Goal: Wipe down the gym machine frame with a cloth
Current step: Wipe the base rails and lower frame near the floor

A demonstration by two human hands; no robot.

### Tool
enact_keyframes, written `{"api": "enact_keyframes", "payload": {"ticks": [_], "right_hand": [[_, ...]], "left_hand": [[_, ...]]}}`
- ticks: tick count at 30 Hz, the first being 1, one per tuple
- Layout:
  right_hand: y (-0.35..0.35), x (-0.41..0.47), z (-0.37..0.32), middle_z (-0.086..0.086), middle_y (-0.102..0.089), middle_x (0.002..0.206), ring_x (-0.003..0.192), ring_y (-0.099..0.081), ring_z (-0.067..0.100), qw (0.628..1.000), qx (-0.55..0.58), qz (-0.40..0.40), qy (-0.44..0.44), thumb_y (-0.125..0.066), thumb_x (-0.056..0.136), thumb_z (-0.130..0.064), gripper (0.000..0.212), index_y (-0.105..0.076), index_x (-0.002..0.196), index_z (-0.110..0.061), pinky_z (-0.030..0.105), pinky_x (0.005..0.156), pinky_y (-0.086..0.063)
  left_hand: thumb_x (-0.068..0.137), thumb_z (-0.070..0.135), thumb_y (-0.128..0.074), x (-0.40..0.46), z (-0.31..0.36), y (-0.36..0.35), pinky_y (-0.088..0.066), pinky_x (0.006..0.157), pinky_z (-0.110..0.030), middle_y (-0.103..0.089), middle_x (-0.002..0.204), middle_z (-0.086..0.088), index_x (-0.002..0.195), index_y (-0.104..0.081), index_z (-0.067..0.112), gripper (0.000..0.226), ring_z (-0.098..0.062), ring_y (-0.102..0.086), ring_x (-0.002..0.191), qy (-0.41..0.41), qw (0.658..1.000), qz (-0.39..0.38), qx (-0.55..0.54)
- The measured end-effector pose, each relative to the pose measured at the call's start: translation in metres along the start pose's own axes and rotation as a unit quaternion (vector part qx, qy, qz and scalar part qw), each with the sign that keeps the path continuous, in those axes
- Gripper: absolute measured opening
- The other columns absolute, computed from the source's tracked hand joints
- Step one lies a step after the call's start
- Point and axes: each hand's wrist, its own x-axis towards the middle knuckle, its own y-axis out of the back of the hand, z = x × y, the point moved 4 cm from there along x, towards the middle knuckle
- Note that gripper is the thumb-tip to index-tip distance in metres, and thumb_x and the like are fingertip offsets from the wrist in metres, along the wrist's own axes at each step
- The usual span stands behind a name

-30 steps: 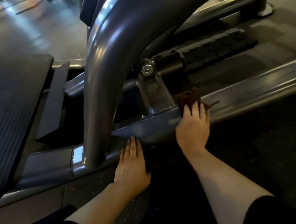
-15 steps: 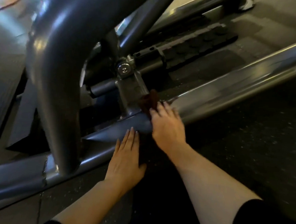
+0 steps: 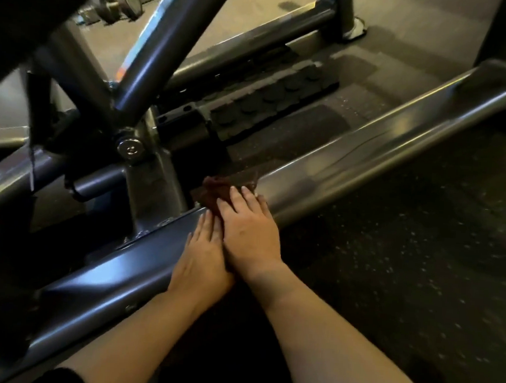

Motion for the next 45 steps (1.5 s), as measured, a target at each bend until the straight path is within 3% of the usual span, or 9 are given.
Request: {"api": "enact_keyframes", "payload": {"ticks": [8,12,22,28,31,35,38,41,45], "right_hand": [[0.082,0.036,0.180,0.000,-0.023,0.160,0.150,-0.012,0.018,0.986,-0.091,0.021,-0.136,-0.025,0.103,-0.035,0.048,-0.027,0.151,-0.031,0.052,0.120,0.002],[0.112,0.039,0.242,0.001,-0.020,0.161,0.150,-0.010,0.022,0.971,-0.116,0.019,-0.210,-0.021,0.103,-0.039,0.050,-0.024,0.152,-0.031,0.053,0.121,0.000],[0.084,0.020,0.150,-0.002,-0.002,0.164,0.150,0.005,0.020,0.992,-0.058,-0.094,-0.062,-0.026,0.103,-0.038,0.052,-0.012,0.154,-0.033,0.046,0.117,0.010],[0.142,0.032,0.247,0.002,-0.005,0.164,0.150,-0.001,0.020,0.965,-0.149,-0.122,-0.178,-0.021,0.103,-0.042,0.055,-0.006,0.155,-0.031,0.048,0.121,0.006],[0.157,0.038,0.274,0.005,-0.004,0.164,0.150,-0.002,0.023,0.948,-0.185,-0.143,-0.214,-0.021,0.104,-0.041,0.057,-0.002,0.156,-0.028,0.047,0.121,0.002],[0.150,0.038,0.245,0.011,-0.004,0.163,0.150,-0.004,0.031,0.938,-0.178,-0.139,-0.263,-0.021,0.104,-0.042,0.058,-0.002,0.156,-0.025,0.048,0.122,-0.002],[0.131,0.033,0.206,0.012,-0.003,0.163,0.150,-0.002,0.032,0.952,-0.166,-0.139,-0.217,-0.021,0.103,-0.043,0.059,-0.003,0.156,-0.025,0.048,0.122,-0.001],[0.125,0.030,0.203,0.009,0.001,0.164,0.150,0.001,0.029,0.958,-0.135,-0.142,-0.208,-0.024,0.104,-0.042,0.058,-0.003,0.156,-0.026,0.046,0.122,0.001],[0.125,0.032,0.208,0.005,0.006,0.164,0.150,0.005,0.025,0.951,-0.116,-0.180,-0.225,-0.026,0.104,-0.042,0.059,0.001,0.155,-0.029,0.046,0.123,-0.001]], "left_hand": [[0.086,0.047,-0.064,0.031,0.082,-0.009,-0.004,0.119,-0.056,0.024,0.159,-0.005,0.152,0.016,0.023,0.106,-0.023,0.017,0.148,0.001,0.992,-0.094,0.081],[0.083,0.044,-0.066,0.036,0.080,0.003,-0.020,0.120,-0.048,0.018,0.161,-0.005,0.153,0.011,0.024,0.106,-0.021,0.008,0.149,0.014,0.987,-0.129,0.098],[0.083,0.044,-0.066,0.041,0.094,0.022,-0.009,0.117,-0.061,0.017,0.161,-0.005,0.154,0.010,0.024,0.106,-0.022,-0.001,0.150,0.064,0.959,-0.222,0.166],[0.084,0.054,-0.063,0.041,0.094,0.027,-0.003,0.119,-0.057,0.014,0.162,-0.007,0.154,0.006,0.024,0.104,-0.023,-0.007,0.149,0.064,0.959,-0.240,0.133],[0.083,0.063,-0.059,0.053,0.101,0.031,-0.011,0.120,-0.050,-0.012,0.161,-0.013,0.155,-0.002,0.026,0.098,-0.026,-0.023,0.145,0.049,0.961,-0.227,0.151],[0.084,0.072,-0.049,0.049,0.121,0.019,-0.002,0.119,-0.048,0.004,0.158,-0.029,0.152,0.016,0.028,0.104,-0.042,-0.002,0.147,0.053,0.956,-0.239,0.164],[0.092,0.057,-0.049,0.066,0.146,0.018,0.001,0.119,-0.047,-0.003,0.161,-0.016,0.155,0.003,0.020,0.090,-0.029,-0.003,0.149,0.008,0.985,-0.130,0.112],[0.094,0.035,-0.055,0.091,0.186,0.011,-0.011,0.122,-0.042,0.006,0.162,-0.010,0.154,-0.004,0.016,0.081,-0.023,0.000,0.149,-0.078,0.989,-0.109,0.066],[0.098,0.028,-0.051,0.105,0.211,0.003,-0.032,0.115,-0.044,-0.016,0.157,-0.026,0.153,-0.019,0.010,0.066,-0.037,-0.024,0.144,-0.089,0.982,-0.118,0.115]]}}
